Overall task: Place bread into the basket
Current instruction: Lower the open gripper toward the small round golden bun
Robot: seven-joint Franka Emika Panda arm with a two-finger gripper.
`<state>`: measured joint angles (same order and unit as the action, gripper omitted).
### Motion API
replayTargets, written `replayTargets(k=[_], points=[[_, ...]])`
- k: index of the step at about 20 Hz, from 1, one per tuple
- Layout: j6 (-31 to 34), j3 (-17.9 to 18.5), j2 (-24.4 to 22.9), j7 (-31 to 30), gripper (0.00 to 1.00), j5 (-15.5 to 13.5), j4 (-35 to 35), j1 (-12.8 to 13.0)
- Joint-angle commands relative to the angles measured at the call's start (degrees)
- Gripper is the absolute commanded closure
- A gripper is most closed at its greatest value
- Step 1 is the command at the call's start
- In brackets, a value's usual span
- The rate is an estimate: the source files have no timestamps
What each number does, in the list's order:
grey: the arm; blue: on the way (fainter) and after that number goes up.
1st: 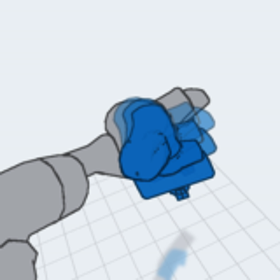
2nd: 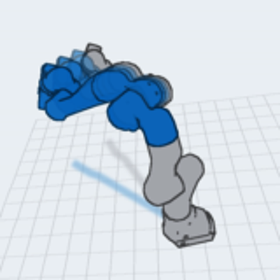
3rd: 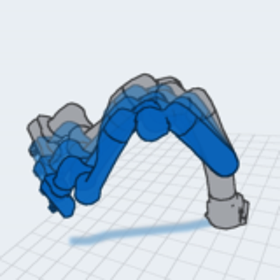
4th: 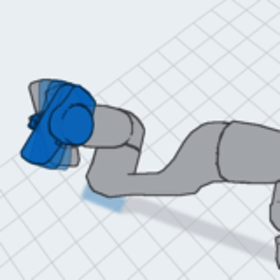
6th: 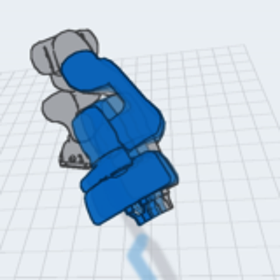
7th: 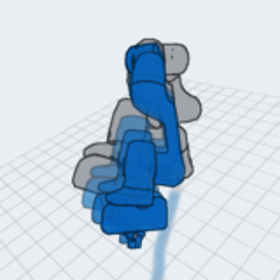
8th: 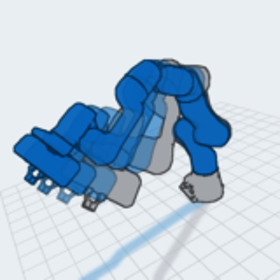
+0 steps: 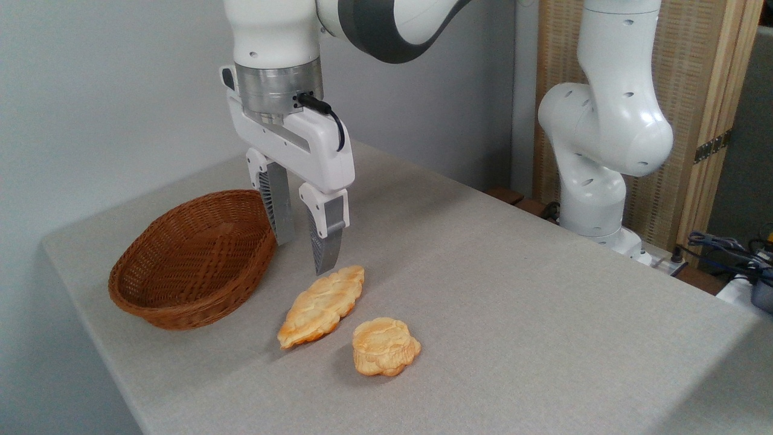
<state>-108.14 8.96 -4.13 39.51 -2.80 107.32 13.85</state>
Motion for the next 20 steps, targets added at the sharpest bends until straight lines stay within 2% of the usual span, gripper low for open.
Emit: replayTargets(k=[1,6,10,15,20], points=[[1.6,0.4,0.6,1.2,0.0,-0.1,-0.7,0.5],[1.5,0.4,0.5,1.4,0.0,0.0,1.1,0.5],[0.9,0.7,0.5,2.5,0.0,1.1,2.7,-0.1],[-0.9,3.4,0.6,8.2,0.0,6.9,6.7,-0.8],[-5.1,5.7,0.9,10.7,0.0,7.8,10.0,-0.8]])
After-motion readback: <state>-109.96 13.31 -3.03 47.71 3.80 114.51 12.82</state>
